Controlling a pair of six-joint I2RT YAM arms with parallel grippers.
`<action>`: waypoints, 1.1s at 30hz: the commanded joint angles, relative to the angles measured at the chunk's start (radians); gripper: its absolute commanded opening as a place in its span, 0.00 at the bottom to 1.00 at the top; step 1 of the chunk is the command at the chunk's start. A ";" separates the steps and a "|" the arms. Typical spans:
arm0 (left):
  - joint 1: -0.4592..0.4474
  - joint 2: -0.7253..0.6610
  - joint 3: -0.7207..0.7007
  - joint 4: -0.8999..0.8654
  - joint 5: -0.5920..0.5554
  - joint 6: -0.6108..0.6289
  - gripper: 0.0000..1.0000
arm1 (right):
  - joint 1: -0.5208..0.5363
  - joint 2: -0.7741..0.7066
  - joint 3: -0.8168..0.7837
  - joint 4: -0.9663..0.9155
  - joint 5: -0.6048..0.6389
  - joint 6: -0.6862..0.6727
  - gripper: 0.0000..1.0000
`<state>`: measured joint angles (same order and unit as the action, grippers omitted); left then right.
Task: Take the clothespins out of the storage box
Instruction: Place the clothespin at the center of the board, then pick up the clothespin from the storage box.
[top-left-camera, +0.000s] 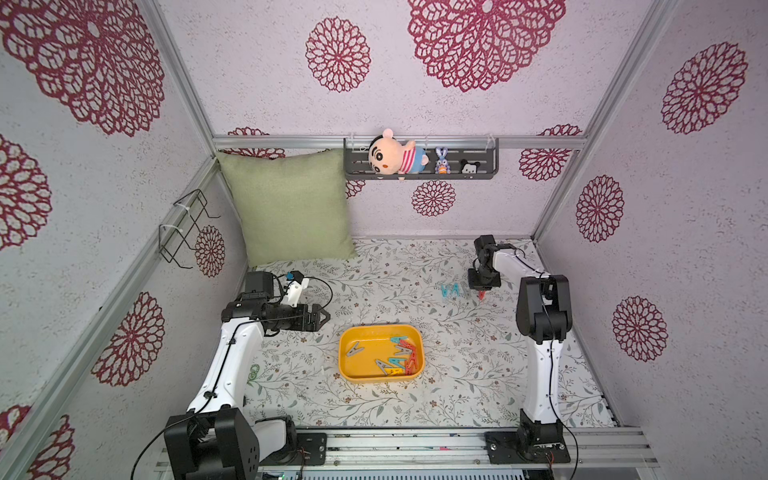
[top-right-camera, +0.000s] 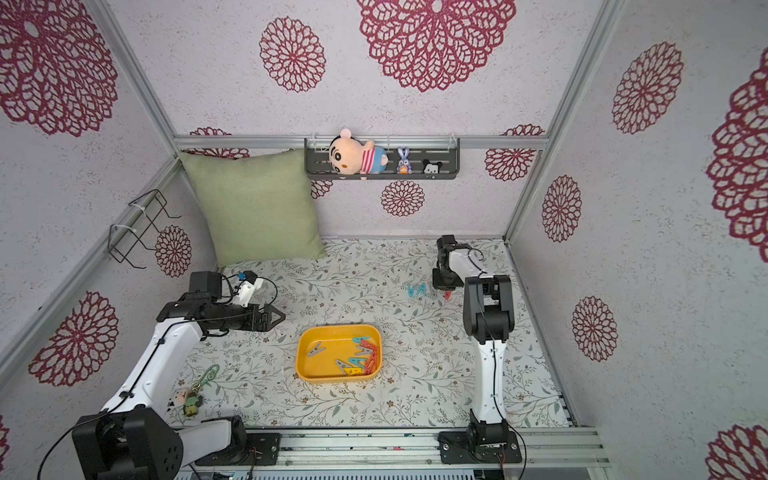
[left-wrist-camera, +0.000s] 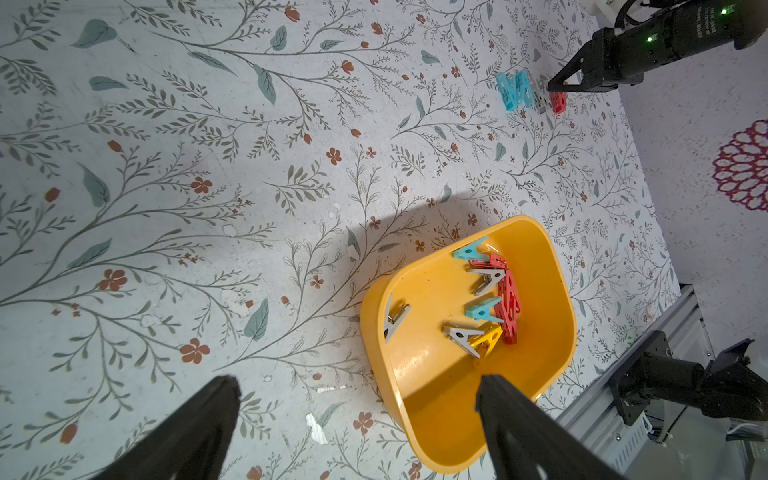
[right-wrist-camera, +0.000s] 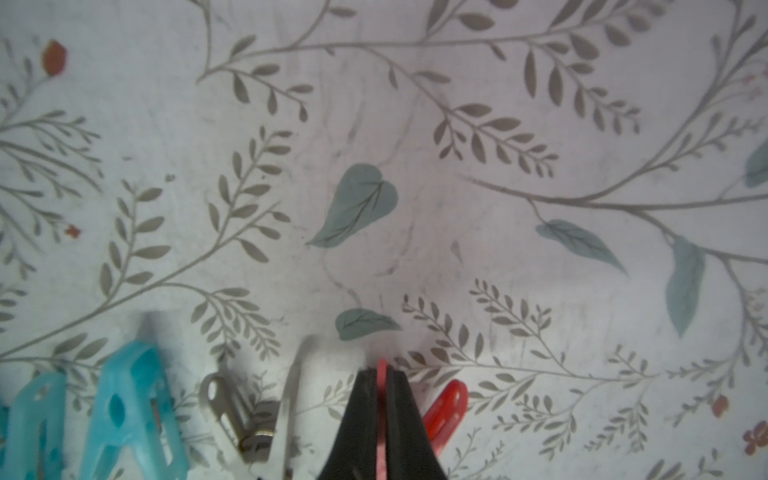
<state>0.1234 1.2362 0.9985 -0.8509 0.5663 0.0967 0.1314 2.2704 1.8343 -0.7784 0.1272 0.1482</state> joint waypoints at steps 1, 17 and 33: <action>0.013 -0.004 0.009 0.006 0.006 0.004 0.97 | 0.012 -0.005 0.017 -0.029 0.005 -0.012 0.09; 0.015 -0.003 0.008 0.007 0.005 0.004 0.98 | 0.028 -0.079 0.087 -0.067 0.037 0.002 0.24; 0.016 -0.008 0.008 0.008 0.003 0.003 0.97 | 0.085 -0.337 0.116 -0.141 0.021 0.089 0.32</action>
<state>0.1257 1.2362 0.9985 -0.8505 0.5659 0.0967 0.1852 2.0224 1.9408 -0.8837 0.1356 0.1955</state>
